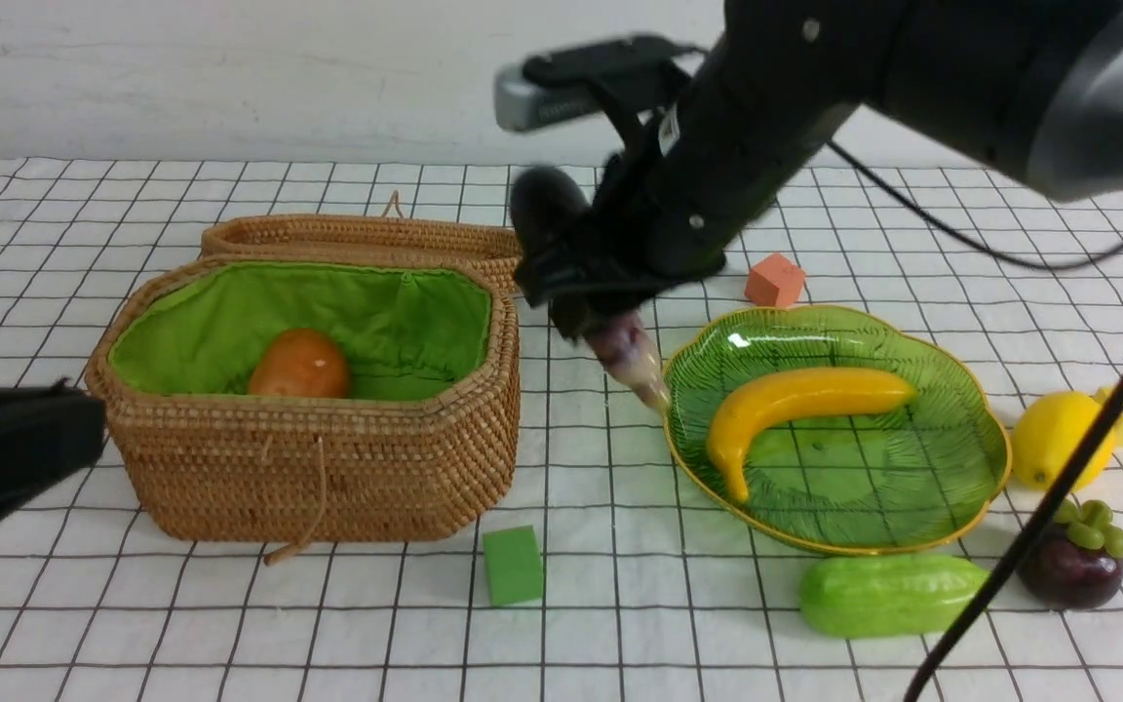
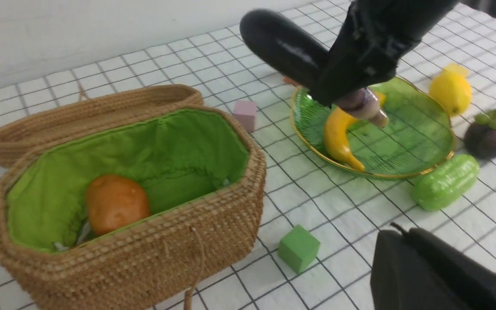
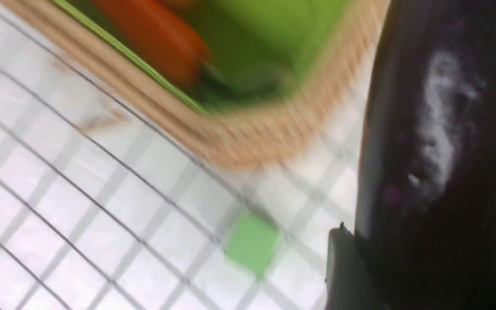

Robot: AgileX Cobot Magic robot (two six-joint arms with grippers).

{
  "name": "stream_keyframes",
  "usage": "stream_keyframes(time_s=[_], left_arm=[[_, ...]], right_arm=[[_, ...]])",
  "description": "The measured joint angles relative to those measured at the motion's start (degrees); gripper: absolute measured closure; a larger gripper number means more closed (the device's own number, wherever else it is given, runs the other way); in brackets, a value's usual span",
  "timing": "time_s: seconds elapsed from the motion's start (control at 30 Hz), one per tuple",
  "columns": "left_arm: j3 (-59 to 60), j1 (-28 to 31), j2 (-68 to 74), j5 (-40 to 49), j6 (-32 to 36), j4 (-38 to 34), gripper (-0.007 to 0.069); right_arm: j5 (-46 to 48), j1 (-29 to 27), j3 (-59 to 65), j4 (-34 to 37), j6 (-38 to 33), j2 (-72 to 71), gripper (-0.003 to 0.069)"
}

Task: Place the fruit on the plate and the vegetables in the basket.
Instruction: Grab an eggplant with your right arm and place it in the basket on the left.

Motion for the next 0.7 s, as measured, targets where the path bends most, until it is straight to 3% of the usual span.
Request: stream_keyframes(time_s=[0.17, 0.27, 0.43, 0.57, 0.7], left_arm=[[-0.01, 0.0, 0.0, 1.52, -5.59, 5.07, 0.0638], [-0.01, 0.0, 0.0, 1.69, -6.04, 5.34, 0.0638], [-0.11, 0.0, 0.0, 2.23, -6.04, 4.54, 0.0638], [-0.11, 0.0, 0.0, 2.44, -6.04, 3.65, 0.0638], [-0.11, 0.0, 0.0, 2.44, -6.04, 3.48, 0.0638]], right_arm=[[-15.54, 2.56, -1.73, 9.88, -22.84, 2.59, 0.0309], [-24.32, 3.09, -1.85, 15.29, -32.06, 5.75, 0.0309], [-30.75, 3.09, -1.85, 19.58, -36.88, 10.22, 0.03], [-29.17, 3.03, -1.74, 19.14, -36.56, 11.66, 0.0148], [-25.63, 3.08, -1.74, 15.84, -33.79, 9.62, 0.0065]])
